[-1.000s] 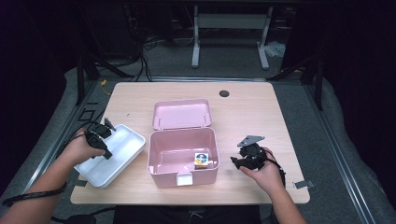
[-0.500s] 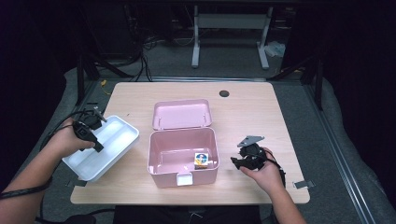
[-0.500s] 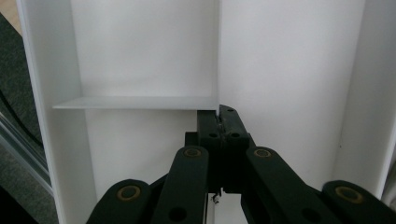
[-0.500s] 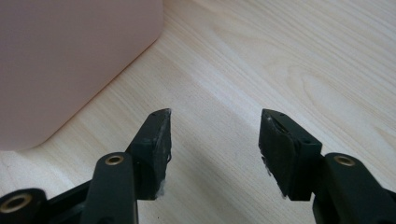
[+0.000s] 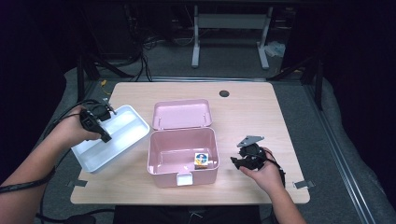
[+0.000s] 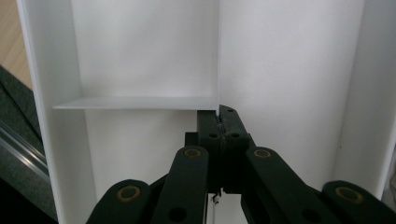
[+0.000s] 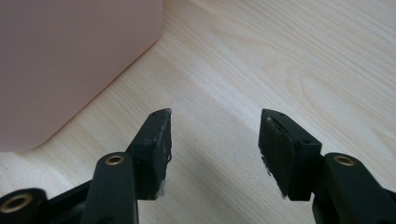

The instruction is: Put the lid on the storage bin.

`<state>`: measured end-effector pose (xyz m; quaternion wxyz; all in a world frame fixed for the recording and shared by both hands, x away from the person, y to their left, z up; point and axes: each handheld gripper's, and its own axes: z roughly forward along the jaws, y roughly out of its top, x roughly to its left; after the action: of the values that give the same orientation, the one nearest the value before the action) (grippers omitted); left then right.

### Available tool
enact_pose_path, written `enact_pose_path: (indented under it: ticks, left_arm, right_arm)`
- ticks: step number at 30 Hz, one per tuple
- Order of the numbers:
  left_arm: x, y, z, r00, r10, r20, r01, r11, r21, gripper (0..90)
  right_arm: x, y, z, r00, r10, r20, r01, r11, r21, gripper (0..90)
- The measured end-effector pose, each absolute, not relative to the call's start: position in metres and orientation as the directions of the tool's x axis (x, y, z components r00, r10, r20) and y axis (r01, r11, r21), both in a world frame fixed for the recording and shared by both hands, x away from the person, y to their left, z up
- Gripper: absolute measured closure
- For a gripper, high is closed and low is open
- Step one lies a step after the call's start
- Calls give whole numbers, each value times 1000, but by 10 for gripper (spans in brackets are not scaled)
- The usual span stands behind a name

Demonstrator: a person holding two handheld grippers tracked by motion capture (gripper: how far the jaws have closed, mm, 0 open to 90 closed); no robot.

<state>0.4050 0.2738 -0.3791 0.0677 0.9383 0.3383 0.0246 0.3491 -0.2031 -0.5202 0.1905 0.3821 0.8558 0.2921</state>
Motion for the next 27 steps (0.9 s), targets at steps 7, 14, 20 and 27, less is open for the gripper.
enact_pose_path:
  ticks: [7,14,20,27]
  left_arm:
    - [409,239,-374,817,576,-13,571,-807,153,894]
    - [413,198,-372,857,515,-8,509,-844,166,894]
    - [413,169,-372,887,461,-13,457,-873,170,894]
    - [416,138,-382,915,402,-21,401,-904,148,894]
  right_arm:
    - [350,-205,-522,-630,770,-96,552,532,642,440]
    - [350,-208,-520,-632,770,-93,557,534,636,441]
    - [350,-207,-520,-634,768,-93,555,536,636,441]
    - [350,-207,-522,-631,771,-88,548,524,652,442]
